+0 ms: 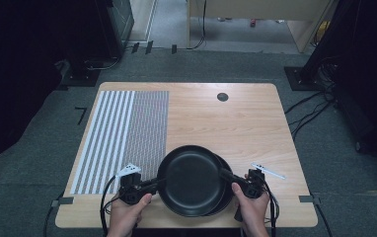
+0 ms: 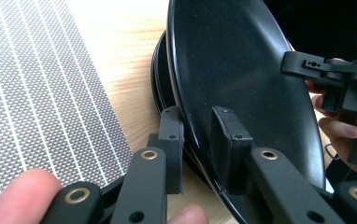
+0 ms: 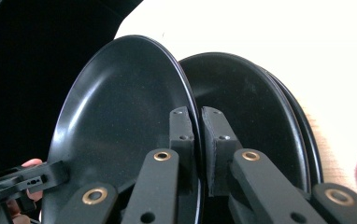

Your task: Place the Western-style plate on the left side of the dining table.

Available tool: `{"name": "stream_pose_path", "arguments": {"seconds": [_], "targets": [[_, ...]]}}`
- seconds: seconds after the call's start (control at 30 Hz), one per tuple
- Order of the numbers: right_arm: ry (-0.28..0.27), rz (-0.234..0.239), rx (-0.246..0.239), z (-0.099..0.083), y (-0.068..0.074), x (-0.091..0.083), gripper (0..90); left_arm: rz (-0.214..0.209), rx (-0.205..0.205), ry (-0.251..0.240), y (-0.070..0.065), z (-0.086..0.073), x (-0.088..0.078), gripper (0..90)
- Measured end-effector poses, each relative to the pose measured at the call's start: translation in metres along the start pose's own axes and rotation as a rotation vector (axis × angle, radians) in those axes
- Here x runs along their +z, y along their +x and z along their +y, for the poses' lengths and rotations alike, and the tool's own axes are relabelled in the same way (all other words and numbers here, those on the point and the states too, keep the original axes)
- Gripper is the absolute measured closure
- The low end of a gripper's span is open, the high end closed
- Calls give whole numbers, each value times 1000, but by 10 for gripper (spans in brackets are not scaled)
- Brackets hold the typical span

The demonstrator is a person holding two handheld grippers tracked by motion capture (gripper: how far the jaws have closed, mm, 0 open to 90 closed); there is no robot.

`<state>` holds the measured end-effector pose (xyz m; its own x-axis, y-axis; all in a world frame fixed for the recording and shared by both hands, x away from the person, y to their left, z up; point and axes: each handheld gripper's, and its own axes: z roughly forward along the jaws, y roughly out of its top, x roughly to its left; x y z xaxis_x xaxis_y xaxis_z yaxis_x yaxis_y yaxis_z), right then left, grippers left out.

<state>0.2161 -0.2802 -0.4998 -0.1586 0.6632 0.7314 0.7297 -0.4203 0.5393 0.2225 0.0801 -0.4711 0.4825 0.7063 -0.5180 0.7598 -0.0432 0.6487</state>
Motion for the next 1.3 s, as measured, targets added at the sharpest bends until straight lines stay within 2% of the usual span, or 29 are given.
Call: {"name": "stream_pose_path", "arguments": {"seconds": [0.3, 0.7, 1.1, 1.3], "targets": [[2, -7, -4, 9, 3, -4, 839, -10, -4, 2, -4, 7, 2, 751], [-25, -5, -5, 26, 10, -7, 838, -13, 29, 1, -8, 30, 2, 749], [-25, -10, -18, 39, 22, 6, 836, -15, 16, -20, 3, 41, -3, 748], [-14, 3, -30, 46, 34, 21, 836, -8, -3, -41, 17, 47, -14, 749]]}}
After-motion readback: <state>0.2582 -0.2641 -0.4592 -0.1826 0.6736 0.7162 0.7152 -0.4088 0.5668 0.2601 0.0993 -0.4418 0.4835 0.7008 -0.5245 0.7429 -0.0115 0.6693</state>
